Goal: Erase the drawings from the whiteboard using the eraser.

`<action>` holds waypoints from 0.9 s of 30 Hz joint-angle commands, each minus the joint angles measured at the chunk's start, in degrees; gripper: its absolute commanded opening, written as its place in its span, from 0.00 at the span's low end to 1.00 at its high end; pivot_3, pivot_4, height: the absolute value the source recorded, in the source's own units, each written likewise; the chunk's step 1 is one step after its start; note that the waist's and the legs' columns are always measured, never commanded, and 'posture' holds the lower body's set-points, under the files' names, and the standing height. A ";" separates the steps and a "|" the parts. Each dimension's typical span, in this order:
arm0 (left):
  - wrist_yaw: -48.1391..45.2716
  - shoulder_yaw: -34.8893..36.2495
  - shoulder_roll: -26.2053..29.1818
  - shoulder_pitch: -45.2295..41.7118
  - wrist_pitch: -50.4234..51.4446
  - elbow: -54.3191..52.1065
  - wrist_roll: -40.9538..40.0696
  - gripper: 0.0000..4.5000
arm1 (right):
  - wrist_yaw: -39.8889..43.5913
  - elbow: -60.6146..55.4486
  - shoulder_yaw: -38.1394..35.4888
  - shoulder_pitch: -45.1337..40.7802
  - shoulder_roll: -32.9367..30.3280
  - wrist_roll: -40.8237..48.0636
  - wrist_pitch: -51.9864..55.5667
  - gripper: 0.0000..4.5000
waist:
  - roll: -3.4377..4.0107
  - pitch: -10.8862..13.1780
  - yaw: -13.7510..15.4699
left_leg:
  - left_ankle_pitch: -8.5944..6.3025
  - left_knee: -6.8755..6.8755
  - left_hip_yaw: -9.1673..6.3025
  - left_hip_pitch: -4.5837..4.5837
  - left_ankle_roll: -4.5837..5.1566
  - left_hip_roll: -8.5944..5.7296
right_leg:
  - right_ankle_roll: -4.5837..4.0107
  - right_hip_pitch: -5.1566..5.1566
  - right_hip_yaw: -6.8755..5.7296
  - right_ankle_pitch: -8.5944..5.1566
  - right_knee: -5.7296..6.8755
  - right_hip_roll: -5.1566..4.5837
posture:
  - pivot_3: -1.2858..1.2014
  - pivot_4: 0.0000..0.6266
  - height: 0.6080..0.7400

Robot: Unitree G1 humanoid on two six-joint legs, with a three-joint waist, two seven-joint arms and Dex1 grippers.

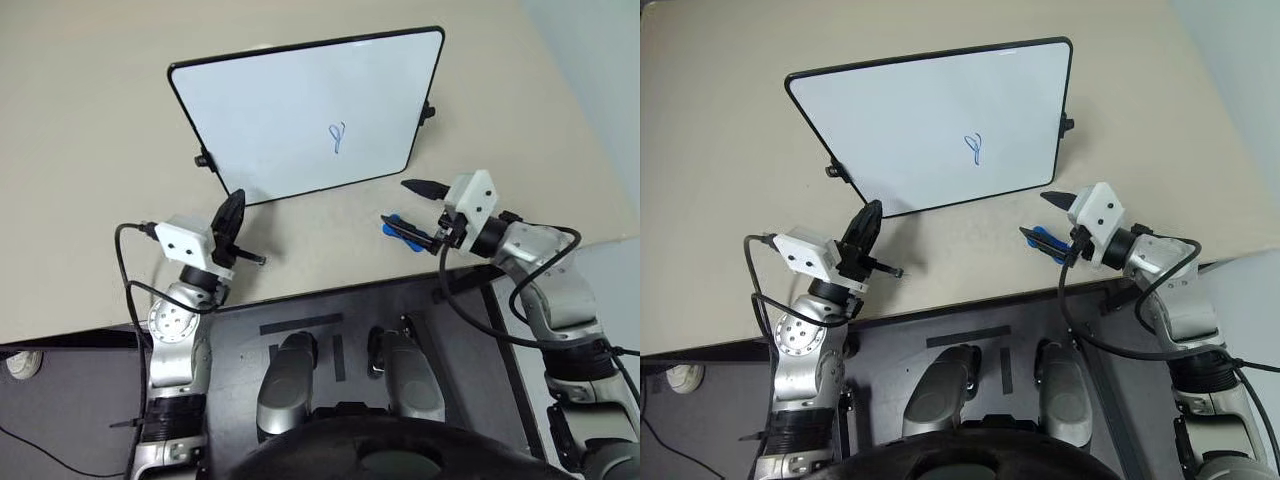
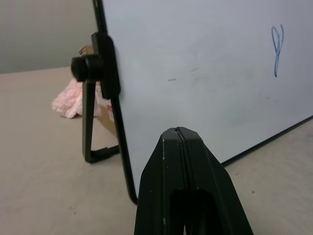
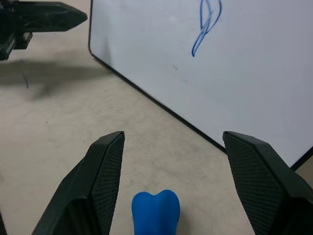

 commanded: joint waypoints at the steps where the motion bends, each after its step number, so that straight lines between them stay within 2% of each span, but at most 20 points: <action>1: 1.13 0.13 -0.52 1.47 -0.60 -5.35 0.30 0.00 | 1.25 -1.18 -1.09 0.24 -1.59 -1.15 -3.85 0.75 | 0.00 0.00 -0.03 | 0.00 0.00 0.01 0.00 0.00 0.00 | 0.00 0.00 0.01 0.00 0.00 0.00 | 0.52 0.24 1.00; 3: 1.21 0.40 -0.39 2.61 -0.10 -6.34 -0.09 0.00 | 1.89 -1.96 -0.70 0.69 -3.14 -2.95 -6.28 0.75 | -0.04 -0.04 -0.10 | -0.03 -0.04 -0.13 -0.17 0.00 -0.04 | 0.00 0.06 -0.02 -0.02 0.00 -0.05 | 0.52 0.24 1.00; 4: 1.07 0.41 -0.36 3.05 0.00 -6.25 -0.23 0.00 | 1.77 -2.30 -0.64 1.03 -3.61 -3.56 -6.86 0.75 | -0.04 -0.07 -0.53 | 0.05 -0.20 -0.56 -0.39 0.20 -0.35 | -0.02 0.22 -0.47 -0.15 0.00 -0.29 | 0.52 0.24 1.00; 5: 0.86 0.28 -0.38 3.32 0.04 -6.00 -0.29 0.00 | 1.41 -2.53 -0.85 1.31 -3.77 -3.43 -6.28 0.75 | -0.12 -0.12 -0.94 | 0.31 -0.68 -1.54 -0.54 0.61 -1.36 | -0.28 0.39 -1.05 -0.44 0.03 -0.68 | 0.52 0.24 1.00; 6: 0.69 0.00 -0.47 3.45 0.03 -5.74 -0.25 0.00 | 0.96 -2.61 -1.26 1.57 -3.87 -3.02 -5.36 0.75 | -0.17 -0.15 -1.29 | 0.86 -1.25 -2.23 -0.54 0.69 -1.94 | -0.90 0.50 -1.31 -0.79 0.09 -1.04 | 0.52 0.24 1.00; 8: 0.31 -0.70 -0.77 2.94 0.07 -4.96 -0.31 0.00 | 0.55 -3.13 -2.11 2.62 -4.59 -2.67 -3.70 0.75 | -0.21 -0.14 -1.31 | 2.08 -2.54 -3.17 -0.30 0.91 -3.00 | -2.13 0.82 -2.66 -1.42 0.44 -2.53 | 0.52 0.24 1.00; 9: 0.09 -1.05 -0.93 2.44 0.14 -4.56 -0.41 0.00 | 0.63 -3.81 -2.53 3.47 -5.23 -2.78 -3.30 0.75 | -0.21 -0.14 -0.90 | 2.22 -2.62 -2.74 -0.30 0.86 -2.64 | -2.50 0.82 -2.61 -1.64 0.71 -2.64 | 0.52 0.24 1.00; 12: -0.60 -1.91 -1.39 0.94 0.14 -3.17 -0.56 0.00 | 0.83 -5.82 -3.67 5.44 -7.04 -2.93 -1.83 0.75 | -0.18 -0.13 0.32 | 2.01 -1.97 -1.72 -0.71 0.15 -1.69 | -2.50 0.85 -2.08 -1.69 0.90 -2.37 | 0.52 0.24 1.00; 14: -0.96 -2.58 -1.88 0.07 -0.18 -1.95 -0.41 0.00 | 1.06 -6.89 -3.92 6.89 -9.00 -3.91 -1.06 0.75 | -0.18 -0.13 0.53 | 1.93 -1.71 -1.53 -0.81 0.08 -1.66 | -2.48 0.92 -1.92 -1.68 0.98 -2.36 | 0.52 0.24 1.00; 17: -1.65 -3.38 -2.54 -1.29 -0.35 -0.62 -0.39 0.00 | 1.13 -9.13 -3.69 9.25 -11.66 -4.84 1.19 0.75 | -0.19 -0.13 0.52 | 2.12 -1.54 -1.05 -0.85 0.15 -1.38 | -2.11 1.20 -1.76 -1.66 0.97 -2.26 | 0.52 0.24 1.00; 21: -2.07 -3.84 -3.18 -2.47 -0.91 1.02 -0.33 0.00 | 0.56 -11.25 -4.11 11.02 -12.88 -4.87 3.12 0.75 | -0.16 -0.10 0.26 | 2.37 -1.52 -0.28 -0.85 0.05 -0.67 | -0.16 1.52 -0.57 -2.53 1.04 -1.38 | 0.52 0.24 1.00; 27: -2.33 -4.16 -4.10 -2.79 -1.65 1.90 -0.02 0.00 | 0.19 -9.97 -3.03 9.87 -11.61 -4.25 5.93 0.75 | -0.17 -0.10 0.04 | 2.54 -1.55 0.02 -0.87 -0.15 -0.04 | 0.45 1.51 0.96 -2.80 1.14 0.12 | 0.52 0.24 1.00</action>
